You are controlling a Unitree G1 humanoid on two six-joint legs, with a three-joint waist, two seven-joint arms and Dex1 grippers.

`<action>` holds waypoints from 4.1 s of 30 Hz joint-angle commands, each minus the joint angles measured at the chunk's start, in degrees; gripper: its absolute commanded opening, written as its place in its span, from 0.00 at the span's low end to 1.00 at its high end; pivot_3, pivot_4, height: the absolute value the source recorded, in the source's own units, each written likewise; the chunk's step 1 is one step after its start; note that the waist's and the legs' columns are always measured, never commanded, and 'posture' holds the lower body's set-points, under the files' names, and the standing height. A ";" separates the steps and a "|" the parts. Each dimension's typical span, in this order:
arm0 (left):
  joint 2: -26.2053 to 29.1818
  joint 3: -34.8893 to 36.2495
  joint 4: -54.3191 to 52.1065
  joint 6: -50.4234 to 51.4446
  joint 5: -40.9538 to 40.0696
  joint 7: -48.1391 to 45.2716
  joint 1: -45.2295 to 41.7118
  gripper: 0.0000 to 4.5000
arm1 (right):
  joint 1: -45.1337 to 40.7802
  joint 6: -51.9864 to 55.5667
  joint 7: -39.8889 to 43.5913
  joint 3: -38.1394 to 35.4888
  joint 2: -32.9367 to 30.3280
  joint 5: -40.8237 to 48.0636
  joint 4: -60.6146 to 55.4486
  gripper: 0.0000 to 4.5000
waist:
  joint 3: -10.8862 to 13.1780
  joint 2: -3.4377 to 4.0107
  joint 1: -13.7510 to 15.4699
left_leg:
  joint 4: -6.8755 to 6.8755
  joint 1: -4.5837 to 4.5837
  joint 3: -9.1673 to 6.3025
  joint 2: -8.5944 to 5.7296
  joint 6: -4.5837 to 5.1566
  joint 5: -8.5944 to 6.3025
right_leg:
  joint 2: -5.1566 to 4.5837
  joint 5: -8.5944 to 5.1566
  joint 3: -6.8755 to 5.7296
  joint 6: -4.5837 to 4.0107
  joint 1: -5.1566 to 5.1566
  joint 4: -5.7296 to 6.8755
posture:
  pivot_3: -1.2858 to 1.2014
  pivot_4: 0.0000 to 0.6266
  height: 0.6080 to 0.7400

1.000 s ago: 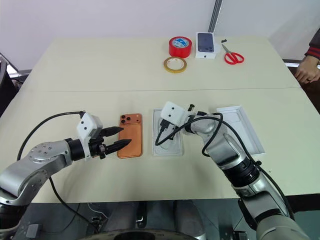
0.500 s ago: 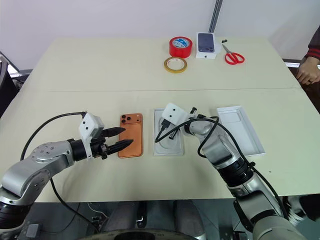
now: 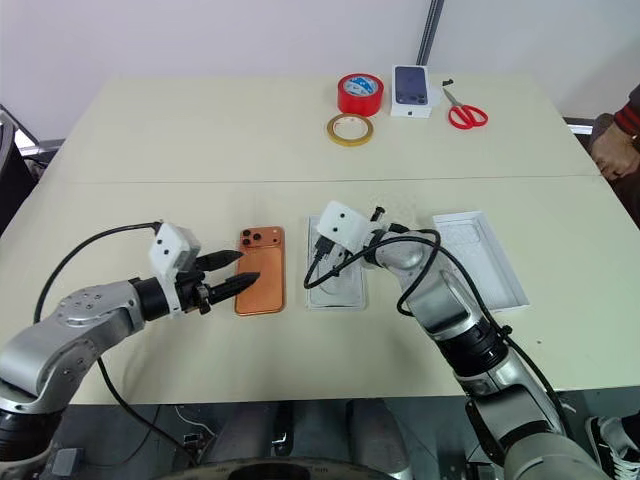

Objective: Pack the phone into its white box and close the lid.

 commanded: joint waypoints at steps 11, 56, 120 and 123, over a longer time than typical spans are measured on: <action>2.27 5.77 -3.45 -0.41 -1.47 -4.68 1.41 0.99 | 2.17 0.71 10.99 -0.35 -7.73 5.02 -8.66 0.00 | -0.01 -0.01 0.23 | 0.07 0.00 -0.03 -0.04 0.01 0.02 | -0.07 0.00 -0.02 0.00 0.04 0.00 | 0.52 0.24 0.89; -7.43 10.99 5.20 33.83 -7.94 11.60 -9.58 0.99 | -14.68 1.83 7.16 17.18 3.85 -6.79 10.35 0.00 | -0.02 -0.05 0.22 | 0.59 -0.05 -0.10 -0.04 0.06 0.10 | -0.01 0.02 -0.07 -0.03 -0.10 0.68 | 0.52 0.24 0.89; -30.68 30.28 15.44 48.61 -28.75 37.70 -19.57 0.02 | -10.79 -2.23 12.22 16.79 6.48 -16.68 10.26 0.00 | -0.04 -0.12 0.05 | 0.37 0.03 -0.31 -0.08 -0.60 0.43 | 0.00 0.02 -0.32 -0.03 -0.02 0.62 | 0.52 0.24 0.89; -30.80 31.96 16.35 48.08 -29.92 38.59 -19.98 0.02 | -11.08 -1.92 12.37 16.14 6.01 -16.67 9.21 0.00 | -0.04 -0.13 0.08 | 0.38 0.03 -0.31 -0.08 -0.60 0.42 | -0.01 0.02 -0.32 -0.03 -0.02 0.62 | 0.52 0.24 0.89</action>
